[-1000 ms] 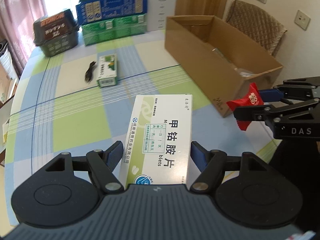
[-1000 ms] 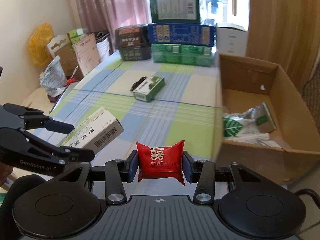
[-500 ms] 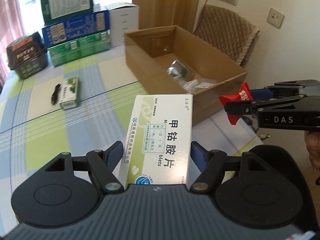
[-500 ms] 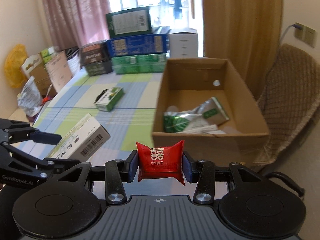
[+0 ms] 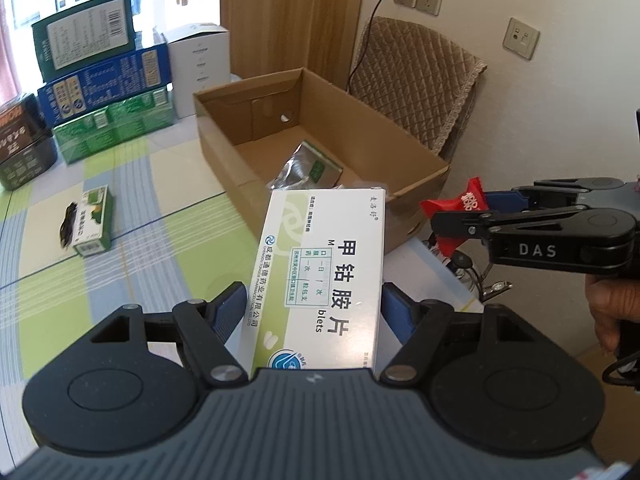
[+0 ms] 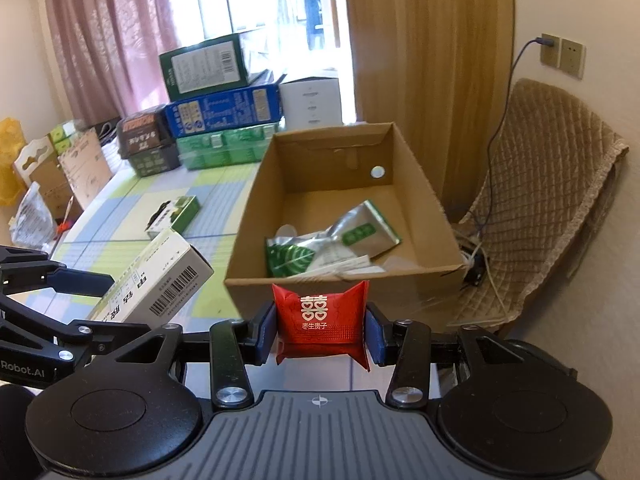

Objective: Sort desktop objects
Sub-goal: 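Lift the medicine box and red candy and carry both toward the cardboard box, then lower both items into the cardboard box and open both grippers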

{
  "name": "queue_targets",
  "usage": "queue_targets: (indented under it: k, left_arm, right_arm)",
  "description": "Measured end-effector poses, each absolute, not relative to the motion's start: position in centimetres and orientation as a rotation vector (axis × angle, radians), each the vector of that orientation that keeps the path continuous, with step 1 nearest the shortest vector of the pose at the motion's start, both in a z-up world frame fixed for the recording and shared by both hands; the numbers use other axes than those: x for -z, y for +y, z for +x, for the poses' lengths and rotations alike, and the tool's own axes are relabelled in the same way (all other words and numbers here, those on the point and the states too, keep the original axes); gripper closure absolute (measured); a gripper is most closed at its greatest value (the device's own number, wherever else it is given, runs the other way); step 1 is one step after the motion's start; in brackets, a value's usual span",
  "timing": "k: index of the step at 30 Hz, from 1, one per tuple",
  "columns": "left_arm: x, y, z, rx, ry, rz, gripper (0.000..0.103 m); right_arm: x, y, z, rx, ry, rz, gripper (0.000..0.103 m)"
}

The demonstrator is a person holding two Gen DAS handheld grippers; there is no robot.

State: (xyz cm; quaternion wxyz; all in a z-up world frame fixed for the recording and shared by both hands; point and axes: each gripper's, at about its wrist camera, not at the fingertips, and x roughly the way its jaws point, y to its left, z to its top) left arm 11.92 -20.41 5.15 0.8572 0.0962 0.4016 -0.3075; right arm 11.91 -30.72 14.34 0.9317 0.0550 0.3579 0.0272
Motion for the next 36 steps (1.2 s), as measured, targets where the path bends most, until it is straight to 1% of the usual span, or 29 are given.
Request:
queue_targets:
  k: [20, 36]
  left_arm:
    - [-5.9, -27.0, 16.3, 0.645, 0.832, 0.169, 0.034]
    - [-4.8, -28.9, 21.0, 0.504, 0.873, 0.028, 0.034]
  right_arm:
    - [-14.6, -35.8, 16.6, -0.030, 0.715, 0.117, 0.060]
    - [-13.7, -37.5, 21.4, -0.008, 0.728, 0.079, 0.060]
